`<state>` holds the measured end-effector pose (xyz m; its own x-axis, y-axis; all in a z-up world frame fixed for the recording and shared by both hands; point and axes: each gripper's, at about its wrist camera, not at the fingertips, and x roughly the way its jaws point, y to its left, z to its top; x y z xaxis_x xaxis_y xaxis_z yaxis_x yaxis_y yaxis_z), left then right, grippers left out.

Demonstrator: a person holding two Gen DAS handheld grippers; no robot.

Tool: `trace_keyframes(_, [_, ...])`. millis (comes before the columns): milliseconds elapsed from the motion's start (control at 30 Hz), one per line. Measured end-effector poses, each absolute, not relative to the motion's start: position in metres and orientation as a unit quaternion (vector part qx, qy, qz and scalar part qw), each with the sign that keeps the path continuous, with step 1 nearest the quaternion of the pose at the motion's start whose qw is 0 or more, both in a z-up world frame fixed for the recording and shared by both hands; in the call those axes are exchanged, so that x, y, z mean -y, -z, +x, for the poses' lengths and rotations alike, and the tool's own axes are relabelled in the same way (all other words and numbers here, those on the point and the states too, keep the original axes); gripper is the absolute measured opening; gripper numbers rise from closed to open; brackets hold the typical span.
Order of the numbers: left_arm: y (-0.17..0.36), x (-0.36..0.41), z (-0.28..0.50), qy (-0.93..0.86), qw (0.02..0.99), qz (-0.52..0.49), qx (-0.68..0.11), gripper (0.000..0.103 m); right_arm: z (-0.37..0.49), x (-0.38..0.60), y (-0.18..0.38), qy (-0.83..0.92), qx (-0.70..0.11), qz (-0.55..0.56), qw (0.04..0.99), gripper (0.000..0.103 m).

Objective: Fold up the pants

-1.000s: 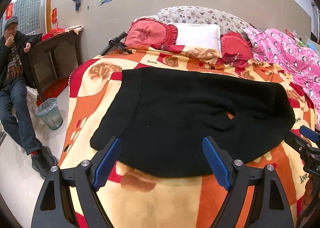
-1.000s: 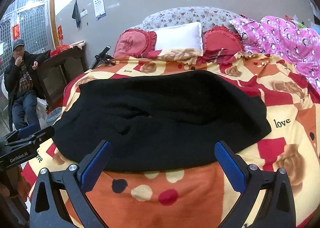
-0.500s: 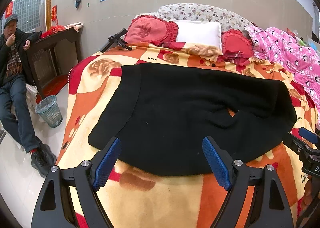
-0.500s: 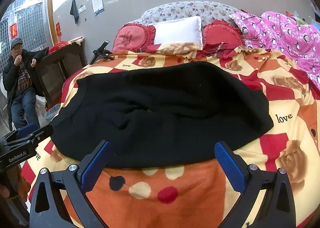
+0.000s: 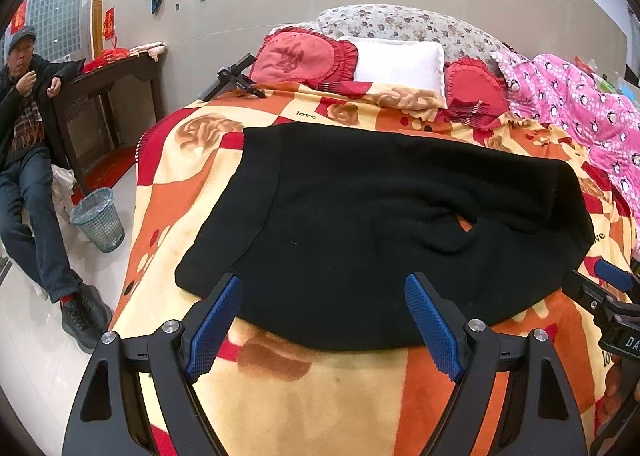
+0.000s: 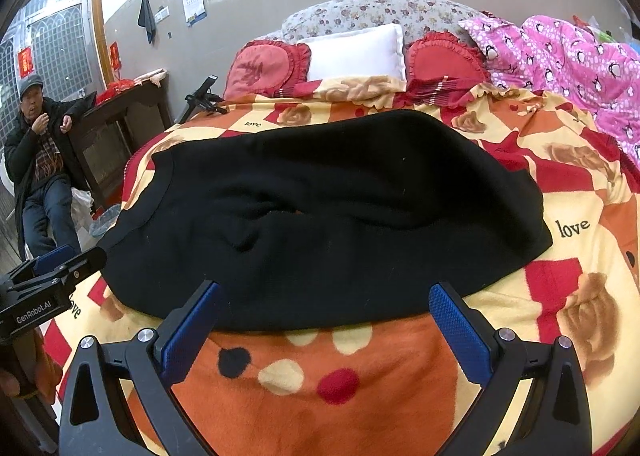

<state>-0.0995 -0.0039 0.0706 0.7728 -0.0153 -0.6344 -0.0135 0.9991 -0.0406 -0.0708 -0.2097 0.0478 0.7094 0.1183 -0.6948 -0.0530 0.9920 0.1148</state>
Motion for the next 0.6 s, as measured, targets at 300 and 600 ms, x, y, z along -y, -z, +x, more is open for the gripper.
trace_keyframes(300, [-0.0697, 0.0063, -0.0983, 0.002, 0.94, -0.022, -0.34, 0.084, -0.068, 0.2115, -0.0447, -0.044, -0.385, 0.046, 0.921, 0.103])
trace_keyframes(600, [-0.0696, 0.0049, -0.0956, 0.001, 0.939, -0.026, -0.342, 0.084, -0.066, 0.2107, -0.0479, -0.048, -0.384, 0.041, 0.921, 0.103])
